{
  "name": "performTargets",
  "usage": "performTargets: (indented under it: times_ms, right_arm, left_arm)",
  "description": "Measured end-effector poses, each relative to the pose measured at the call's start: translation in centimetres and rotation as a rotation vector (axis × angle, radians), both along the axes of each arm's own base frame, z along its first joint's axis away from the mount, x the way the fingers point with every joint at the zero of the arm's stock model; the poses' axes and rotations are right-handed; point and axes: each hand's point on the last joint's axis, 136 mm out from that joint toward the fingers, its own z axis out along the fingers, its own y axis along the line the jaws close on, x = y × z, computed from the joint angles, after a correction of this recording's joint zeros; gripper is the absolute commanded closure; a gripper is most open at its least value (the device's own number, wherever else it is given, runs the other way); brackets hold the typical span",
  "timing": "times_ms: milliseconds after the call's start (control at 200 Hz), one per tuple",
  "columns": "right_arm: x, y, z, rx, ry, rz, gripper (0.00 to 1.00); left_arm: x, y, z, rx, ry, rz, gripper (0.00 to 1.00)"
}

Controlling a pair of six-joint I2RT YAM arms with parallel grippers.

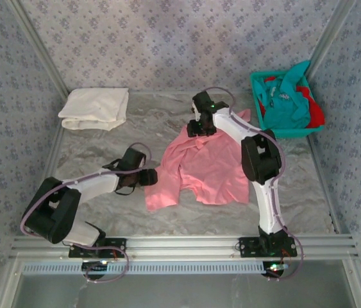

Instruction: Fold and stack the t-shirts

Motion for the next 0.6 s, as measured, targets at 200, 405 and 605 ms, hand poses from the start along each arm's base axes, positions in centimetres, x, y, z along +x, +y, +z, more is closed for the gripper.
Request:
performTargets:
  times_ms: [200,405,605]
  right_arm:
    - [0.0,-1.2,-0.4,-0.044,0.005,-0.023,0.52]
    - [-0.1,-1.8,-1.8,-0.067,0.027,-0.033,0.67]
    - [0.0,-2.6,-2.7,-0.072,0.043,-0.051,0.89]
  left_arm:
    - [0.0,0.6,-0.5,0.049,-0.031,0.046,0.57]
    - [0.2,2.0,-1.0,0.103,-0.054,0.089,0.94]
    - [0.7,1.8,-0.5,0.072,-0.078,0.101,1.0]
